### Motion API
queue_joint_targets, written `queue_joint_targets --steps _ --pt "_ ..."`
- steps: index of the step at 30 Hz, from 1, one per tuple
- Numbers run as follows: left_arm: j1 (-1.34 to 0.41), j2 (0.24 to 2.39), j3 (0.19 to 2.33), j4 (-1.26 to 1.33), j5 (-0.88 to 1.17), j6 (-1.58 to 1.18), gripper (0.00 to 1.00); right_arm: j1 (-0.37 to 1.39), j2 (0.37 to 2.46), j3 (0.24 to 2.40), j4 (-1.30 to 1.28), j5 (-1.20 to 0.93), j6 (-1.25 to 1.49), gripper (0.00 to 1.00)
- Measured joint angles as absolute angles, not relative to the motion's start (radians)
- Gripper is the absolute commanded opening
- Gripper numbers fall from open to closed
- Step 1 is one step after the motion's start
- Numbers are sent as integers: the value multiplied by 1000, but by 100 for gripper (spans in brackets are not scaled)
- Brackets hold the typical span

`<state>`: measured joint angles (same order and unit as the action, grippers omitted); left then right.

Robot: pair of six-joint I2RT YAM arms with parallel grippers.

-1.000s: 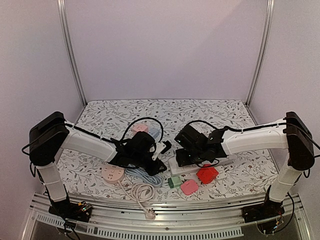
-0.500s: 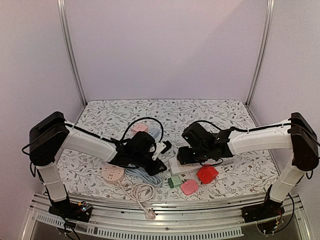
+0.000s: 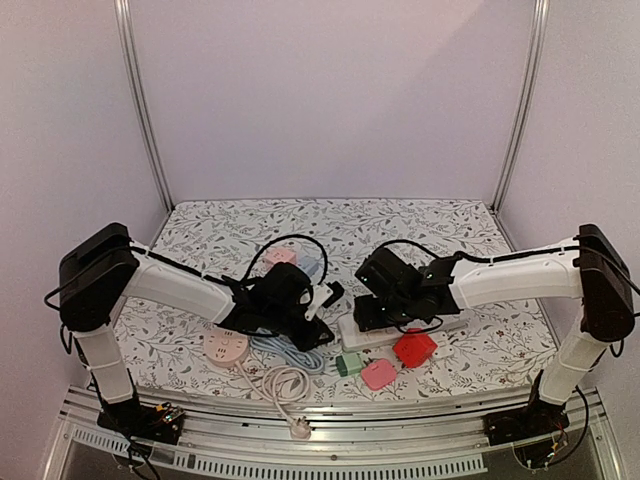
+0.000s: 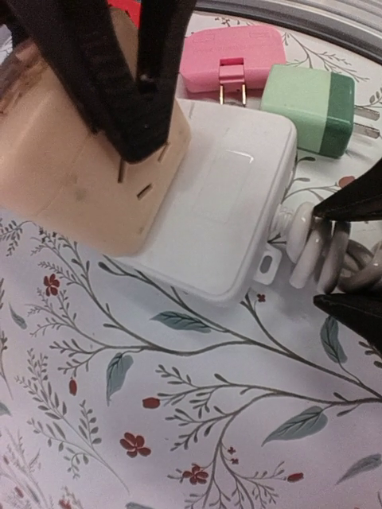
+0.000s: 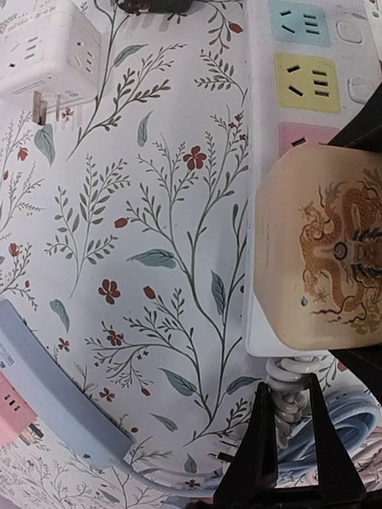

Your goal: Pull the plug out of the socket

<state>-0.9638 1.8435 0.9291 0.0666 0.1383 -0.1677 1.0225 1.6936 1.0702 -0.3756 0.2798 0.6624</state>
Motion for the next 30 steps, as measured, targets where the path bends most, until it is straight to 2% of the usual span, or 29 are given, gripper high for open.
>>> queue_joint_targets --steps 14,22,30 --pt "-963 1846 934 63 139 -168 28 1106 1792 1212 -532 450 632 36" --pt "-963 1846 934 63 139 -168 28 1103 1789 1209 -527 443 633 36" --pt "-963 1846 934 64 139 -168 28 1041 1713 1107 -427 332 671 36"
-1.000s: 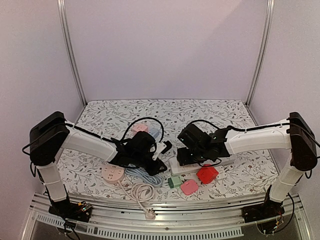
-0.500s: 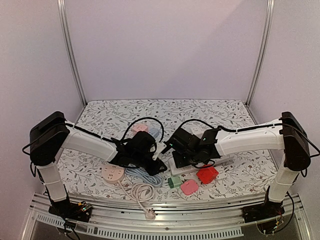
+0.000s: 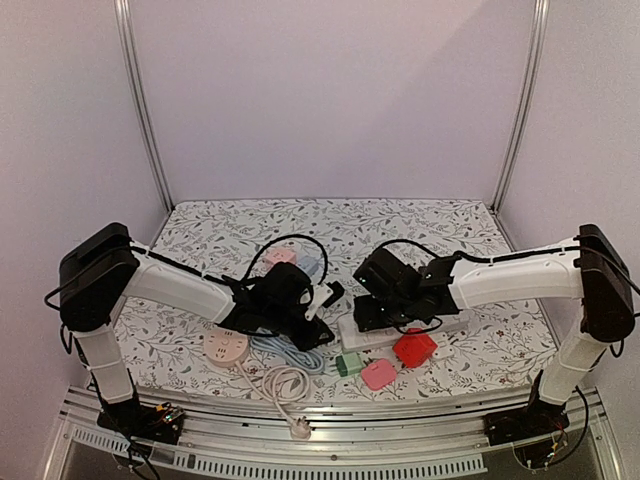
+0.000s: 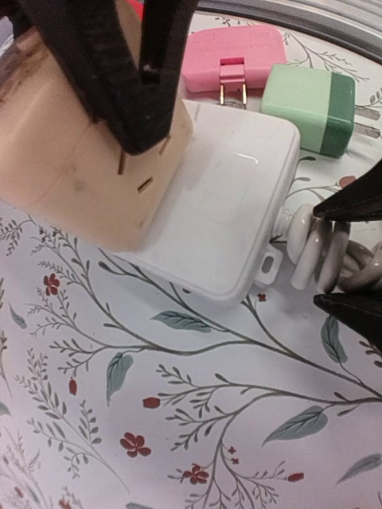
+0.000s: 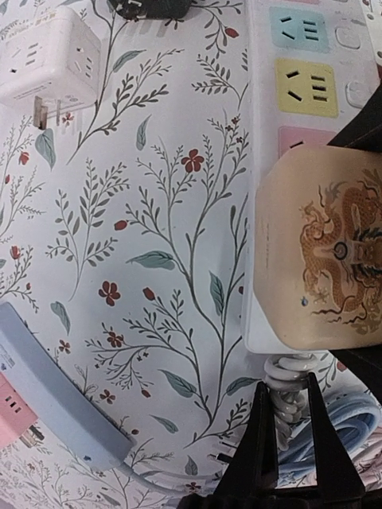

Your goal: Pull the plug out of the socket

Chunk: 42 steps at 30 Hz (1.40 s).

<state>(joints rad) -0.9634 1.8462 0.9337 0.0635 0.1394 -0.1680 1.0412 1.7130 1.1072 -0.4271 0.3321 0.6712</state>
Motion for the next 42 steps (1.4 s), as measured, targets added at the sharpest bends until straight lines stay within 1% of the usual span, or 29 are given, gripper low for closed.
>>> queue_joint_targets --steps 7,18,24,32,42 --pt "-963 1846 934 64 139 -168 28 994 1664 1037 -344 243 704 36" --pt "-963 1846 934 64 139 -168 28 988 1662 1032 -335 234 706 35" --pt "-963 1846 934 64 141 -168 28 1012 1663 1048 -367 276 696 35" --pt "-963 1847 934 62 142 -168 28 1055 1701 1119 -452 354 675 34" --pt "-963 1847 934 62 142 -168 27 1077 1720 1188 -483 422 653 34"
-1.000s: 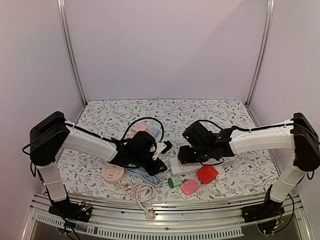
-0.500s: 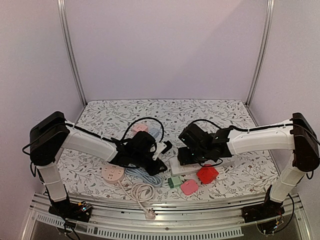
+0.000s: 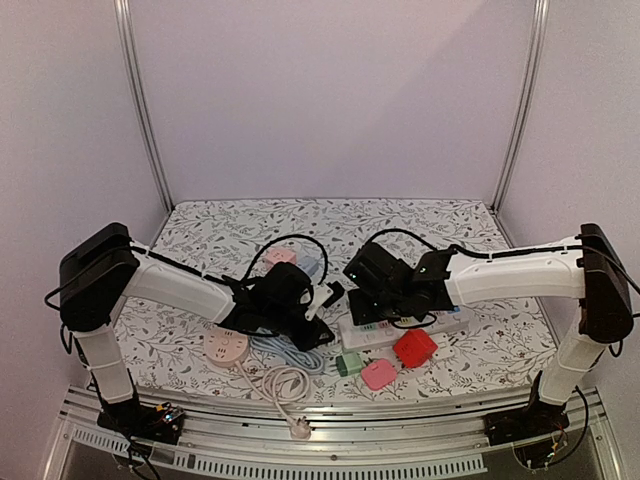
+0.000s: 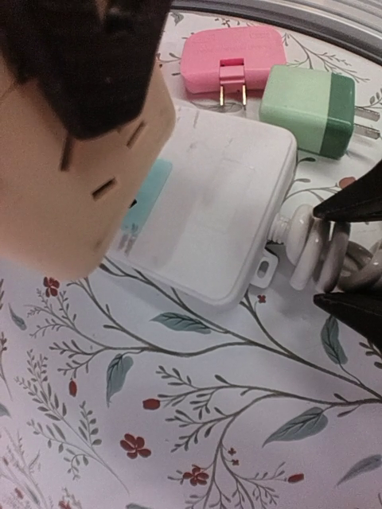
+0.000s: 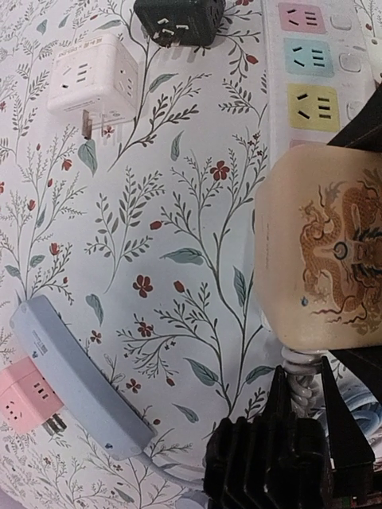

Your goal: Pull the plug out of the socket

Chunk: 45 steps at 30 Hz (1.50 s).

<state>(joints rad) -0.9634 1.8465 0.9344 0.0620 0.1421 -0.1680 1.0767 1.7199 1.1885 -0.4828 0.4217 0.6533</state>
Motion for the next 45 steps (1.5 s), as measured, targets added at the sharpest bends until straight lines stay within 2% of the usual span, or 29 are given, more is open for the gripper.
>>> queue_joint_targets --steps 9,12,15,22,32,45 --pt "-963 1846 935 61 142 -168 30 1069 1711 1184 -503 440 651 35" --pt "-963 1845 942 44 143 -170 48 1051 1666 1157 -505 439 648 36" --pt "-963 1842 957 1 145 -176 74 1015 1605 1128 -503 439 646 36" --pt "-960 1771 1013 -136 133 -192 92 921 1516 1045 -478 410 643 36" --pt "-920 1593 1121 -189 122 -238 95 904 1530 1048 -461 342 609 36" --pt "-645 1395 922 -223 101 -332 96 882 1740 1212 -428 247 538 40"
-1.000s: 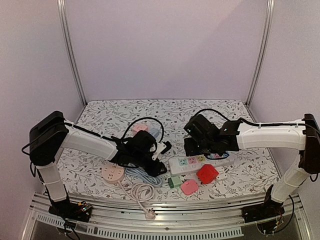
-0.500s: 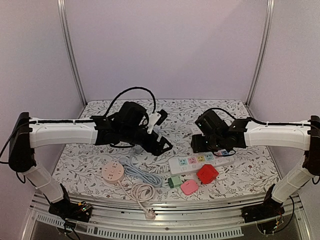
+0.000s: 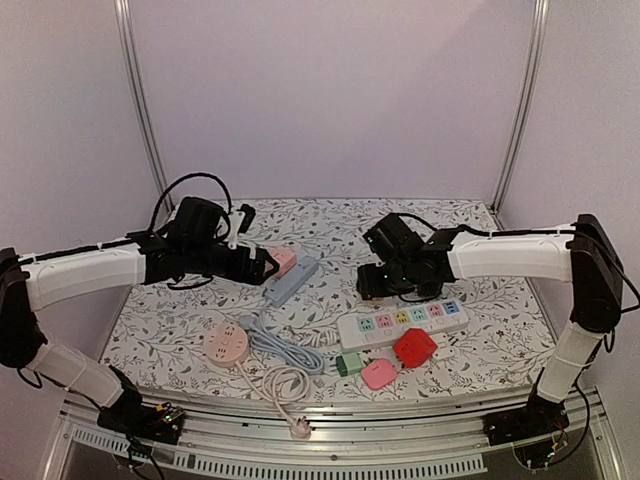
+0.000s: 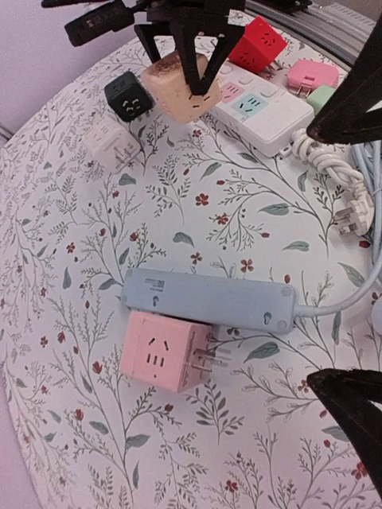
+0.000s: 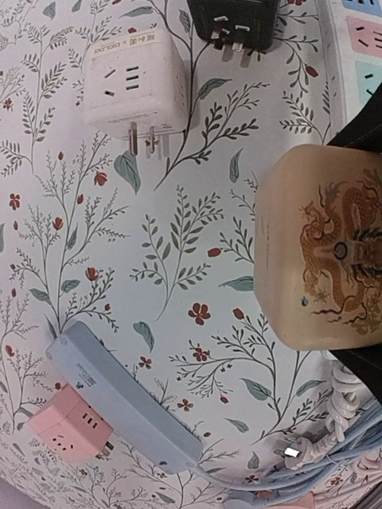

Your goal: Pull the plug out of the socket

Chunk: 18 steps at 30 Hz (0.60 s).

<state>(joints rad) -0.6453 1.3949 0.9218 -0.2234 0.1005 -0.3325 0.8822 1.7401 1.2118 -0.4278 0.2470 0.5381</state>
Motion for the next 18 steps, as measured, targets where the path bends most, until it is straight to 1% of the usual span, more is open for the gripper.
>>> queue_joint_targets --steps 4,9,14,18 --pt "-565 1324 878 -222 106 -345 96 866 1801 1255 -416 222 533 41" --pt "-482 1269 830 -222 119 -352 97 850 1869 1288 -410 198 534 46" --pt "-453 1254 810 -221 125 -354 97 839 1912 1306 -403 176 539 54" --pt "-446 1253 801 -221 128 -354 97 827 1931 1311 -402 170 545 64"
